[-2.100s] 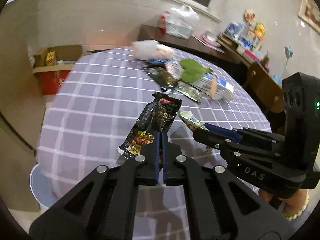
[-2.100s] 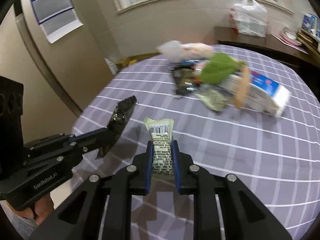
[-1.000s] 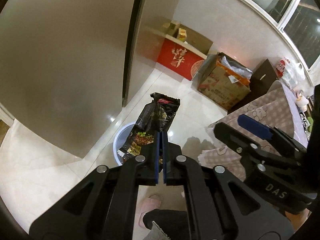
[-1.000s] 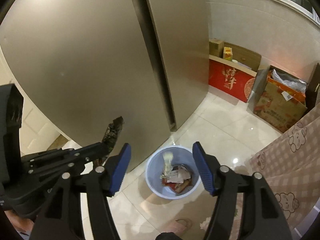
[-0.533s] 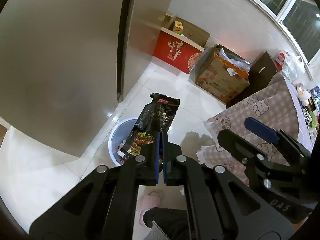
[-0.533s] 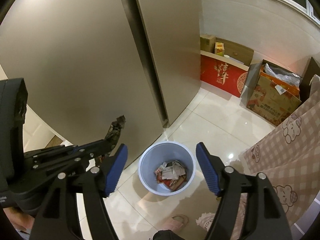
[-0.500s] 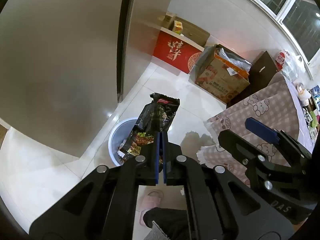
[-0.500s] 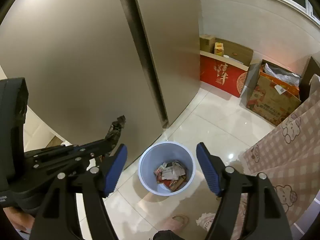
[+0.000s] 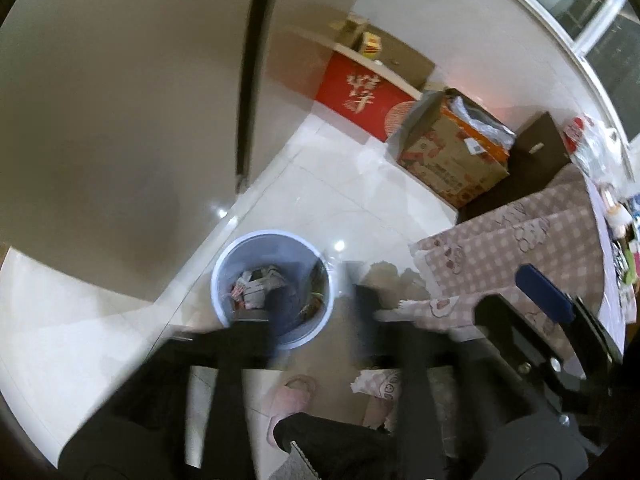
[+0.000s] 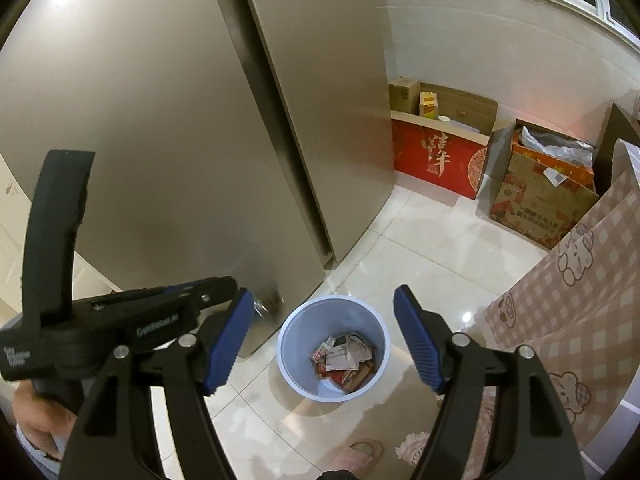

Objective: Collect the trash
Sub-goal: 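Carry both wrappers over the blue bin, open the right tool then the left tool, then move both open tools back from the bin to the table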

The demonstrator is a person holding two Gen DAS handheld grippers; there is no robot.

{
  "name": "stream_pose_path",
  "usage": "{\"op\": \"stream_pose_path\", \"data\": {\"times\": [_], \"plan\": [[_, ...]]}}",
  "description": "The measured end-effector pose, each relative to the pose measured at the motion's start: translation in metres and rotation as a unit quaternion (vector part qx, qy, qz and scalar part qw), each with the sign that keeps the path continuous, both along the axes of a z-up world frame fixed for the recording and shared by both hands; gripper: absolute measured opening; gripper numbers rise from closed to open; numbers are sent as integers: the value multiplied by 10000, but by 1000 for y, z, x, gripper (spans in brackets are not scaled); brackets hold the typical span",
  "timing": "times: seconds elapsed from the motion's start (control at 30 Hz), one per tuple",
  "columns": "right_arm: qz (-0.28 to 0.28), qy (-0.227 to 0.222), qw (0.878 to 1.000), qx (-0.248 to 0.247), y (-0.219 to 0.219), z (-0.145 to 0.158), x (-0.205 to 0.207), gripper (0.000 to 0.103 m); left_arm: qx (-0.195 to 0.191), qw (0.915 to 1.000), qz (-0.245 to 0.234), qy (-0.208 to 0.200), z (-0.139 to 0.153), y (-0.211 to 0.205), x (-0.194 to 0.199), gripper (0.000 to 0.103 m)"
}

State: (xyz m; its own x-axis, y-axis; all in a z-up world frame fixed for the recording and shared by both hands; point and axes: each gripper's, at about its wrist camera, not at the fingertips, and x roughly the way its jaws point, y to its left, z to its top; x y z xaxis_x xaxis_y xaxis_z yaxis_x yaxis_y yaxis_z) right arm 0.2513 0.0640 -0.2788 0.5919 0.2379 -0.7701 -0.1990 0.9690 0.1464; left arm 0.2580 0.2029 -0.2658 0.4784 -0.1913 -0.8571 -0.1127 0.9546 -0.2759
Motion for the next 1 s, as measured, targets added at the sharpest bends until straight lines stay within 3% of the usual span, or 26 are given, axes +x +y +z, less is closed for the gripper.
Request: {"op": "stream_pose_path", "data": {"times": [0.07, 0.6, 0.8, 1.0], "plan": [[-51, 19, 10000, -12, -2, -1, 0, 72, 102, 9996, 148, -226, 5, 3, -6, 75], [-73, -115, 9999, 73, -11, 21, -18, 72, 152, 9994, 72, -308, 27, -12, -32, 75], [-223, -340, 9991, 142, -37, 46, -35, 72, 288, 9981, -193, -518, 51, -45, -41, 75], [-579, -615, 9963, 134, -97, 79, -60, 75, 408, 9945, -539, -795, 82, -95, -49, 75]]}}
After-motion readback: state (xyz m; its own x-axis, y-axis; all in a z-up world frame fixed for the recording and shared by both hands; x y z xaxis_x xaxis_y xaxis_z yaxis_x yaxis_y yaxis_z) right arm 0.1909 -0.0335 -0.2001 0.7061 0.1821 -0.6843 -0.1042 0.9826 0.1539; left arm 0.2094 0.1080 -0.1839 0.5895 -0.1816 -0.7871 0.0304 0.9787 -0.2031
